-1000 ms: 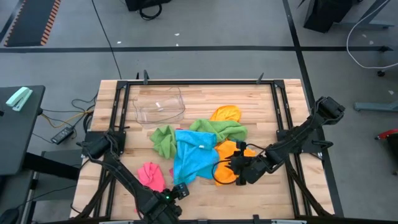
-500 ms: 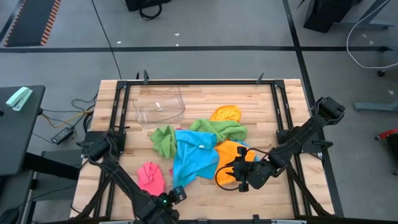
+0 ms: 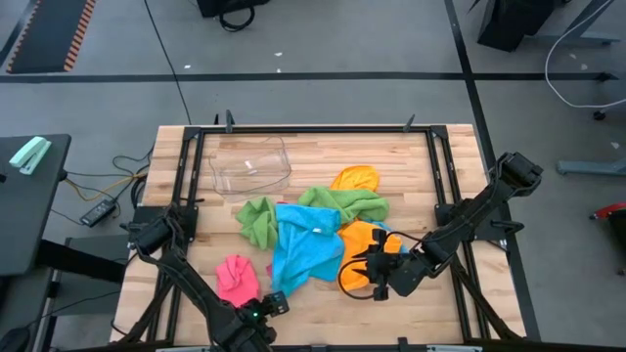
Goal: Fold microfiber towels
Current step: Fold the left blue microfiber towel
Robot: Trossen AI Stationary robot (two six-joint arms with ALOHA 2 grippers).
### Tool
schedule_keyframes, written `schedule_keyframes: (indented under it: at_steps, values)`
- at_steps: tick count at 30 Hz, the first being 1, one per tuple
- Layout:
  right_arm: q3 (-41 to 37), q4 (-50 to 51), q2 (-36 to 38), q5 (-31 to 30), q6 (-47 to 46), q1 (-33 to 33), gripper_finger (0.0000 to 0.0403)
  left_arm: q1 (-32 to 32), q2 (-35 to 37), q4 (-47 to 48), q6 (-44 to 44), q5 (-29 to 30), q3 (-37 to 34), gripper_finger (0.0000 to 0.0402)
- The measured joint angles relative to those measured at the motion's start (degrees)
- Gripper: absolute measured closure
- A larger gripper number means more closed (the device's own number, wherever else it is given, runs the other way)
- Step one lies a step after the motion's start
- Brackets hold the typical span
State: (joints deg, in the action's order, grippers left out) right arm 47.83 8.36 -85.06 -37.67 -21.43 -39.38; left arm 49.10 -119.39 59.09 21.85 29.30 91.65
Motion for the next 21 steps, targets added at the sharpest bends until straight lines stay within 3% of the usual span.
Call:
schedule_keyframes:
  at_steps: [6,13,19,21]
  values:
    - [0.0,0.0,0.0,0.0,-0.1,-0.2,0.0246,-0.4,0.0,-0.2,0.5,0.2,-2.3,0.0236]
    - [0.0,0.0,0.0,0.0,-0.2,-0.2,0.0246,-0.5,0.0,-1.7,-0.7,0.3,-2.4,0.0301]
    - [0.0,-0.5,0.0,1.0,-0.4,-0.2,0.0246,-0.6,0.0,-4.2,-10.7,-2.5,-2.4,0.0386]
    - [0.0,-1.9,-0.1,3.7,0.6,-0.2,0.0246,-0.8,0.4,-5.4,-14.7,-4.0,-2.4,0.039]
